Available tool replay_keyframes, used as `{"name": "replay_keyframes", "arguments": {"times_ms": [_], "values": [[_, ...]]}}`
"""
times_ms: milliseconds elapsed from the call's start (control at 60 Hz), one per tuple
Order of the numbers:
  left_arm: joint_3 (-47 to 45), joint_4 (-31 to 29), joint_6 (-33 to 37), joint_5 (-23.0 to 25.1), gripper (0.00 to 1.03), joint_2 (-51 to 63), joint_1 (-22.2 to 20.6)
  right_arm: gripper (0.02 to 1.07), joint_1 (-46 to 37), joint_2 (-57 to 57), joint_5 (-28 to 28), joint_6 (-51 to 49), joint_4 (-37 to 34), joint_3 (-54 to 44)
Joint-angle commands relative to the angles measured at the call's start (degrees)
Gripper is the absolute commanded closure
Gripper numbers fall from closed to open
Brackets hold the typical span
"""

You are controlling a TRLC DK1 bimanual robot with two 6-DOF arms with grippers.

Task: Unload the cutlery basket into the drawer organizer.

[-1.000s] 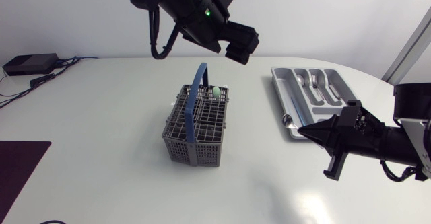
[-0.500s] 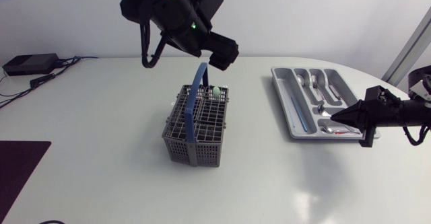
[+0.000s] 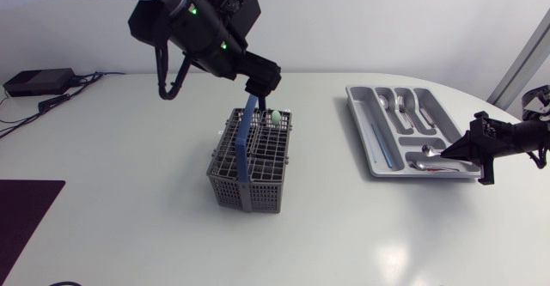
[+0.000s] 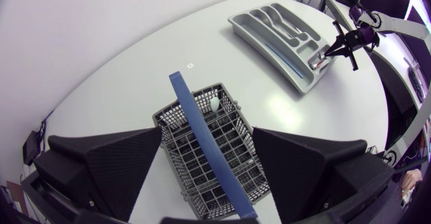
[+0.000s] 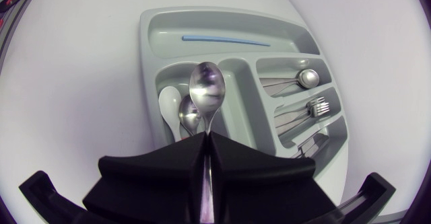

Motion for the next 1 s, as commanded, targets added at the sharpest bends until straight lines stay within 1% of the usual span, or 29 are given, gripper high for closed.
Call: {"name": "replay_keyframes", "arguments": {"times_ms": [0, 100, 150, 200, 250, 283, 367, 417, 483, 550, 617, 667, 750, 850, 933, 983], "values": [[-2.1, 0.5, -0.2, -0.8, 0.05, -2.1, 0.7, 1.01, 1.0, 1.3, 0.9, -3.7, -0.4, 0.7], [-3.1, 0.7, -0.2, -1.6, 0.05, -3.2, 0.8, 1.01, 1.8, 1.8, 2.3, -3.8, 1.3, -0.1], [-3.9, 0.9, -0.1, -1.7, 0.05, -4.0, 1.2, 1.0, 2.3, 1.7, 3.1, -3.8, 4.3, -1.7], [-4.7, 1.0, 0.0, -1.8, 0.05, -4.7, 1.6, 0.95, 2.6, 1.6, 3.8, -3.7, 7.3, -3.4], [-5.7, 1.1, 0.3, -1.8, 0.05, -5.4, 2.1, 0.9, 3.1, 2.0, 4.6, -3.7, 8.1, -4.0], [-6.4, 1.3, 0.3, -1.8, 0.05, -5.8, 2.6, 0.83, 3.4, 2.4, 5.4, -3.7, 8.3, -4.1], [-9.3, 2.1, 0.8, -2.2, 0.05, -7.5, 3.4, 0.62, 3.8, 3.1, 6.6, -3.6, 10.2, -4.9], [-10.8, 2.6, 1.3, -2.3, 0.05, -8.4, 4.2, 0.54, 4.0, 3.5, 6.8, -3.4, 11.3, -5.5], [-12.7, 3.3, 2.3, -3.7, 0.05, -9.9, 4.6, 0.45, 4.0, 3.0, 6.8, -2.9, 11.3, -5.6], [-14.9, 3.4, 3.7, -3.8, 0.05, -11.3, 5.3, 0.39, 4.0, 1.0, 6.4, -1.9, 11.0, -5.9], [-17.3, 3.8, 4.9, -3.8, 0.05, -13.4, 6.4, 0.37, 4.0, -1.7, 5.1, -0.4, 10.4, -6.2], [-19.2, 3.9, 5.8, -3.8, 0.05, -15.0, 7.0, 0.31, 4.5, -3.9, 3.7, 1.4, 9.3, -6.3], [-22.7, 4.8, 7.7, -3.8, 0.05, -18.3, 7.5, 0.3, 6.2, -7.7, 2.2, 3.8, 7.0, -7.2], [-28.9, 6.7, 9.9, -3.8, 0.05, -22.7, 7.0, 0.3, 10.1, -11.7, 0.6, 8.6, 5.2, -8.5], [-33.8, 8.1, 11.5, -3.8, 0.05, -25.6, 5.9, 0.29, 13.7, -13.8, -0.7, 14.1, 5.2, -8.9], [-36.8, 8.5, 12.7, -3.8, 0.05, -26.9, 5.4, 0.23, 16.3, -14.6, -1.6, 18.1, 5.2, -8.8]]}}
